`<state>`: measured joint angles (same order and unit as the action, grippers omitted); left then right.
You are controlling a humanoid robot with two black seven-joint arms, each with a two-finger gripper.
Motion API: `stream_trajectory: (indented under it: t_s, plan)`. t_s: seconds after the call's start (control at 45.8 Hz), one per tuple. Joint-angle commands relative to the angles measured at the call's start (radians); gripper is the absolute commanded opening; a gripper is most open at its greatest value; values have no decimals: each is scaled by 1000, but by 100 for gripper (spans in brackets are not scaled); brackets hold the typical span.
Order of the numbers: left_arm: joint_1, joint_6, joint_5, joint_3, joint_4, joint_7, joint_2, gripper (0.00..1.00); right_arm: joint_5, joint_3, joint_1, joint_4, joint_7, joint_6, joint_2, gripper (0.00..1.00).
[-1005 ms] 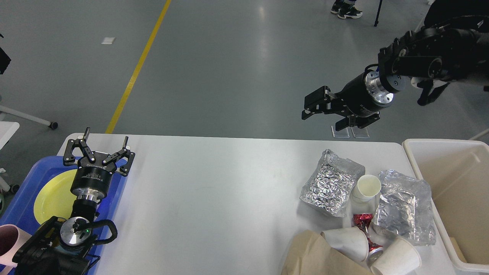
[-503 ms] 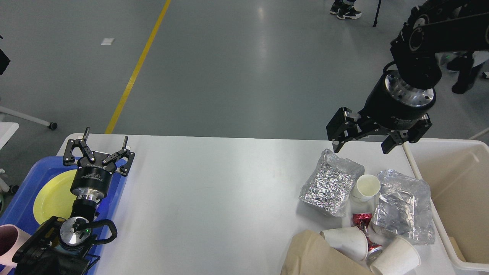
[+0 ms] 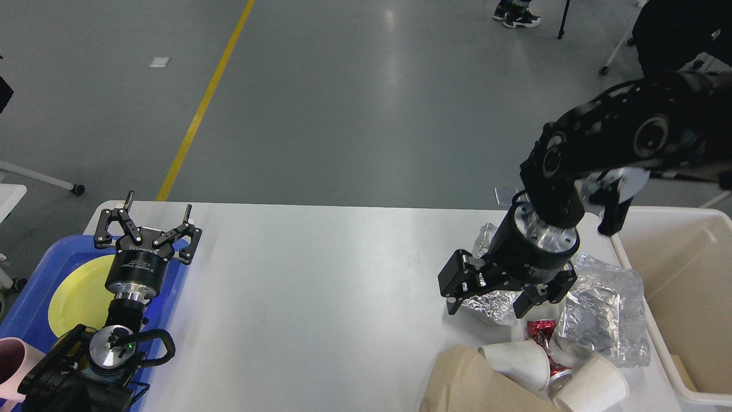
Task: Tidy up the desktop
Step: 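Lower the right gripper toward the brown paper bag, then close the right gripper on the brown paper bag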
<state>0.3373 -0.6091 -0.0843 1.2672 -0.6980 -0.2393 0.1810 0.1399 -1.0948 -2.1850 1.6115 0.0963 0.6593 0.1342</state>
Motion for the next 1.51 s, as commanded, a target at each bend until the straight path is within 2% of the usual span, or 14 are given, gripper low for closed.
stream_trajectory:
  t_s: [0.0,0.153,0.219,0.371,0.83,1.289,1.377,1.486]
  plan:
    - [2,0,0,0,0,0,0,96,33,45,154,-2,54,-148,-62,100]
    - [2,2,0,0,0,0,0,96,33,124,319,-22,137,-291,-136,100]
    - [2,0,0,-2,0,0,0,96,37,121,384,-62,155,-351,-156,100]
    - [2,0,0,0,0,0,0,96,67,113,488,-131,163,-389,-173,100]
    - [0,0,0,0,0,0,0,96,168,119,675,-343,163,-394,-220,100]
    - [0,0,0,0,0,0,0,96,80,122,752,-392,161,-411,-251,100]
    - [0,0,0,0,0,0,0,96,52,125,763,-387,161,-411,-258,91]
    - [0,0,0,0,0,0,0,96,50,130,784,-387,161,-411,-274,63]
